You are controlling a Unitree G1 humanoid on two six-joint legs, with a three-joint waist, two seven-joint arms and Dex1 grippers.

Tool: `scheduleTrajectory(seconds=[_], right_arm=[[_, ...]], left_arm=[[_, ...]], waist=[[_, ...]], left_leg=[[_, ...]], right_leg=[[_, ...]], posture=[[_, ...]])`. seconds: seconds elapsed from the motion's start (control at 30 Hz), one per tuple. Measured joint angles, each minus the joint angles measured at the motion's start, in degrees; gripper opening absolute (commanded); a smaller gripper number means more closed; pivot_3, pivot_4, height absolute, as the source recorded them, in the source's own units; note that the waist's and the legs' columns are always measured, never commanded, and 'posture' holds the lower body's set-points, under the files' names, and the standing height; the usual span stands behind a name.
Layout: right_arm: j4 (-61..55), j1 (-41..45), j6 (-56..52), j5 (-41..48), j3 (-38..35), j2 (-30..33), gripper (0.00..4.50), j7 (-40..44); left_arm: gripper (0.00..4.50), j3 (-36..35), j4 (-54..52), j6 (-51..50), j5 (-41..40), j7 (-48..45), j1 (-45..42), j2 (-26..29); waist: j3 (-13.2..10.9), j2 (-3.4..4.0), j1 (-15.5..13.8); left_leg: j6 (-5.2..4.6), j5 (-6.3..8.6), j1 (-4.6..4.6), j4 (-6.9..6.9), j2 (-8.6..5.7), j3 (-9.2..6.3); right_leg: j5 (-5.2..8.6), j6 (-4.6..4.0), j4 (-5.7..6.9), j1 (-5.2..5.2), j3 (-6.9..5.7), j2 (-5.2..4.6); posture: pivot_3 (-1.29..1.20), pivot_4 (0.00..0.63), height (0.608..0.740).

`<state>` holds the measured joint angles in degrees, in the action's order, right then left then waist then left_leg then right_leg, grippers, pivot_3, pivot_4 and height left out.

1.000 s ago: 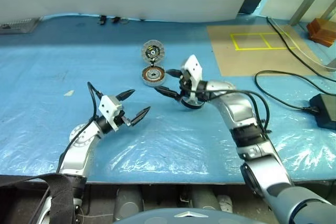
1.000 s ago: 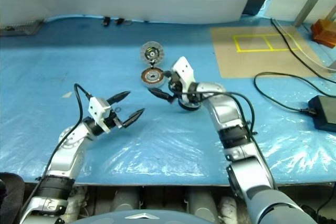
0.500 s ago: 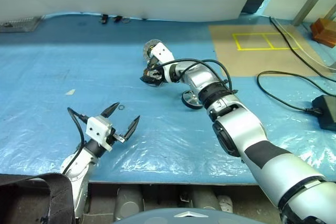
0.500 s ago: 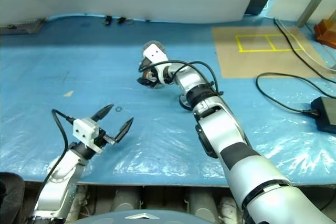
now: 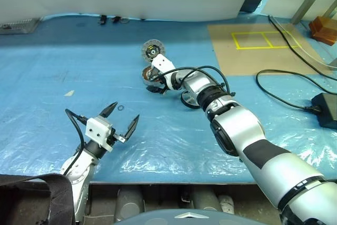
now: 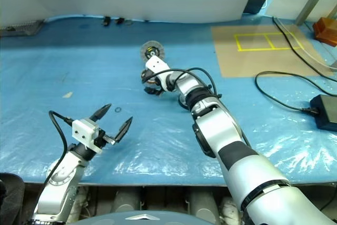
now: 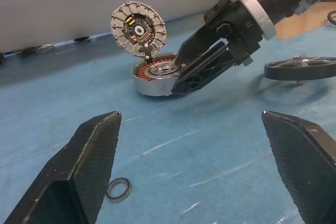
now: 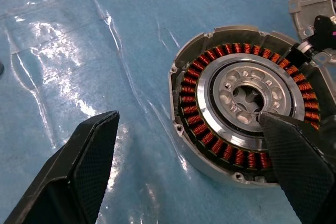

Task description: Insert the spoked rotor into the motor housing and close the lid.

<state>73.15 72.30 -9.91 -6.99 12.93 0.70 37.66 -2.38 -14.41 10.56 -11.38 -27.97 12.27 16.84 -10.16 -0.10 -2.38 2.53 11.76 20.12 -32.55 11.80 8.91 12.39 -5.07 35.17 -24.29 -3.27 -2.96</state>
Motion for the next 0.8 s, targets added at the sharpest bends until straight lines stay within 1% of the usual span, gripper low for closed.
scheduleTrajectory(seconds=[0.2,0.33,0.4,0.53,0.63,0.8], right_arm=[[2.0,0.3,3.0,-2.8,0.0,-0.7,4.46,-3.2],[2.6,0.4,3.2,-3.9,0.0,-2.0,4.46,-3.5],[2.6,0.6,2.8,-4.1,-0.1,-2.6,4.46,-2.3],[2.2,1.1,1.2,-4.4,-0.4,-3.4,4.46,2.5],[0.9,1.3,-0.3,-4.9,0.3,-3.3,4.46,9.2],[-1.0,1.4,-2.4,-5.3,1.3,-2.5,4.46,16.7]], left_arm=[[4.5,-0.2,0.1,0.0,-0.1,-0.3,1.4,0.6],[4.5,-0.2,0.1,0.0,-0.2,-0.2,1.5,0.7],[4.5,-0.2,0.1,0.0,-0.2,-0.2,1.5,0.7],[4.5,-0.2,0.1,0.0,-0.2,0.0,1.5,0.5],[4.5,-0.2,0.3,0.0,-0.2,0.0,1.3,0.5],[4.5,-0.2,0.8,0.0,-0.2,-0.1,0.0,0.5]], waist=[[0.0,0.01,0.0],[0.0,0.04,0.1],[0.0,0.04,0.1],[0.0,0.06,0.1],[0.0,0.06,0.1],[0.0,0.08,0.2]], left_leg=[[0.0,0.01,-0.01,-0.1,0.01,0.0],[0.01,0.01,-0.03,-0.2,0.03,0.0],[0.01,0.01,-0.06,-0.22,0.03,0.02],[0.01,0.02,-0.1,-0.22,0.05,0.02],[0.01,0.02,-0.08,-0.22,0.04,0.03],[0.01,0.02,-0.1,-0.22,0.06,0.05]], right_leg=[[0.02,-0.03,0.13,-0.01,0.0,0.0],[0.03,-0.05,0.26,-0.02,0.01,0.0],[0.03,-0.05,0.3,-0.02,0.03,0.0],[0.06,-0.11,0.38,-0.02,0.03,0.0],[0.06,-0.12,0.36,-0.02,0.03,0.0],[0.07,-0.14,0.42,0.0,0.03,0.0]], posture=[[0.0,0.15,0.74],[0.0,0.15,0.74],[0.0,0.15,0.74],[0.0,0.15,0.74],[0.0,0.15,0.74],[0.0,0.15,0.74]])
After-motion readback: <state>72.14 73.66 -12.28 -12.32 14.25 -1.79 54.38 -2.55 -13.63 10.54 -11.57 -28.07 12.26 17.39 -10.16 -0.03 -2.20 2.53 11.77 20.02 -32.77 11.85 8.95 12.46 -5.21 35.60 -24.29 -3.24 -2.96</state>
